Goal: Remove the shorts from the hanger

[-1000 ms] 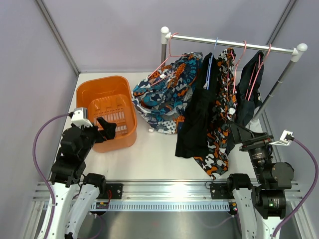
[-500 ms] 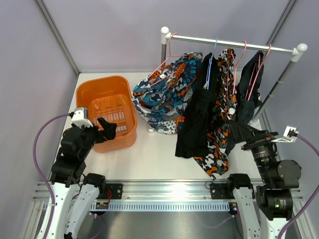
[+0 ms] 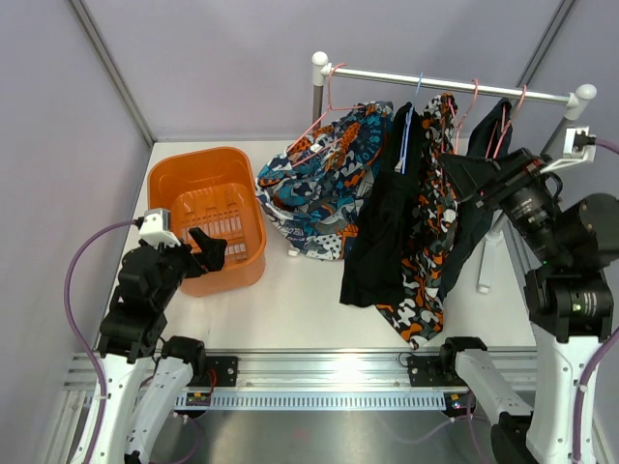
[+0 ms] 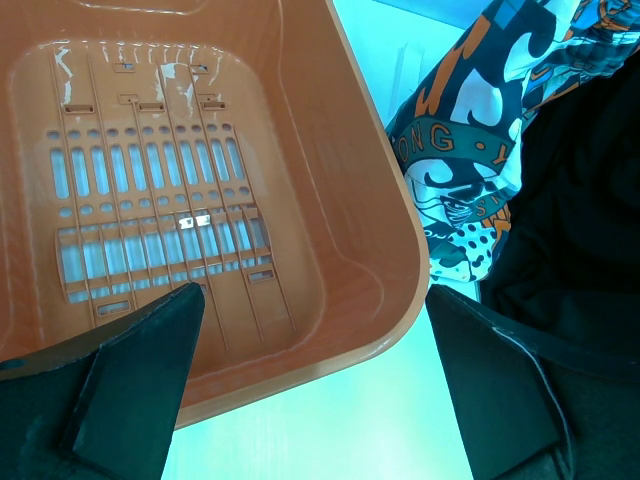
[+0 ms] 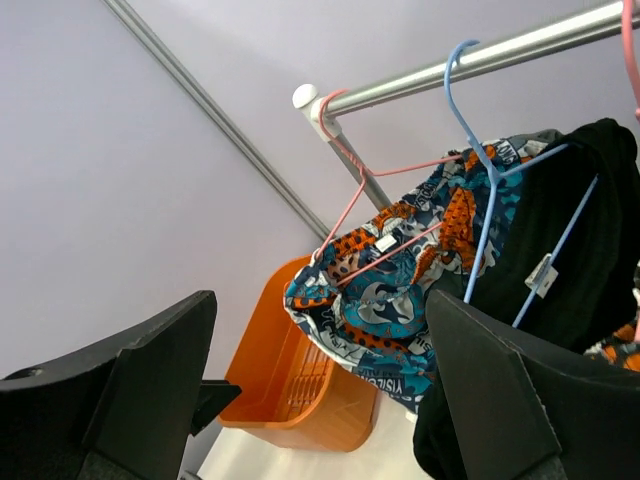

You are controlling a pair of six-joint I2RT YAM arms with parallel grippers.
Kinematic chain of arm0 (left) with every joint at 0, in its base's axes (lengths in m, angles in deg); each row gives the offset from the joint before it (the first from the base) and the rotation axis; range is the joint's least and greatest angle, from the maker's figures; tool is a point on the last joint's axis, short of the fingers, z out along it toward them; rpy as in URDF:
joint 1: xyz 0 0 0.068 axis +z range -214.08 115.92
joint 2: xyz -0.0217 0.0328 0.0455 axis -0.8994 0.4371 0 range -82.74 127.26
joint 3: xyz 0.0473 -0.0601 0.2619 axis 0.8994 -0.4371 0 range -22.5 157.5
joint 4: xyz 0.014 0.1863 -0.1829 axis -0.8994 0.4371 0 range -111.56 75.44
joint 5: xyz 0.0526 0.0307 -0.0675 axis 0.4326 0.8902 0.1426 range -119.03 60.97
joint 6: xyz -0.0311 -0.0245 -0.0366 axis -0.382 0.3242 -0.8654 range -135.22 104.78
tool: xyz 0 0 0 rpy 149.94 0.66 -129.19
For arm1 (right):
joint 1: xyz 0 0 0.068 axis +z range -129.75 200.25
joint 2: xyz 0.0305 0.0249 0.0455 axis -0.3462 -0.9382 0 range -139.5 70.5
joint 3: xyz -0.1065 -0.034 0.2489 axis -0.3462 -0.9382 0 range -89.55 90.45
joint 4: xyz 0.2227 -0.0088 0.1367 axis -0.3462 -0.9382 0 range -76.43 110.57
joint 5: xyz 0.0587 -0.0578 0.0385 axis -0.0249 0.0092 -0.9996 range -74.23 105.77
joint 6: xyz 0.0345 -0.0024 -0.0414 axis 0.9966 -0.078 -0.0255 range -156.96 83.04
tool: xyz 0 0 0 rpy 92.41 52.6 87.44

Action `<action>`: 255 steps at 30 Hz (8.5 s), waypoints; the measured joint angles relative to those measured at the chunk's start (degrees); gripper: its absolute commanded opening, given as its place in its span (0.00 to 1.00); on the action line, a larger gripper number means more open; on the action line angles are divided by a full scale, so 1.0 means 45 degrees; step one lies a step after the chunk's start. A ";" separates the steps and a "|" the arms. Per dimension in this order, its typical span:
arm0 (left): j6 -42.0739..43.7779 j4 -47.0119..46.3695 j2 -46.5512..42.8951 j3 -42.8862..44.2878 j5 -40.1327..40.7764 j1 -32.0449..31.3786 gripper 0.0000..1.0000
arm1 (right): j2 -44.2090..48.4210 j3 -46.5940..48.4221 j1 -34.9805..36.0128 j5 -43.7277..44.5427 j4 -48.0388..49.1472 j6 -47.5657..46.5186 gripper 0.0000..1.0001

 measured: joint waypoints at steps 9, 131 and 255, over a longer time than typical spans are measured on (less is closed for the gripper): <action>0.0000 0.0000 0.0015 -0.0005 -0.0044 0.0000 0.99 | -0.4653 0.4920 0.5824 0.3541 -0.2113 -0.2113 0.93; -0.0005 0.0287 0.0209 -0.0005 0.0554 -0.1700 0.99 | -1.3678 0.7771 0.8223 1.2560 0.0321 -0.7242 0.45; -0.1909 -0.3827 1.3668 0.9296 0.4784 -1.0370 0.00 | -0.4823 0.0238 1.1123 1.2473 -0.3152 -0.3123 0.00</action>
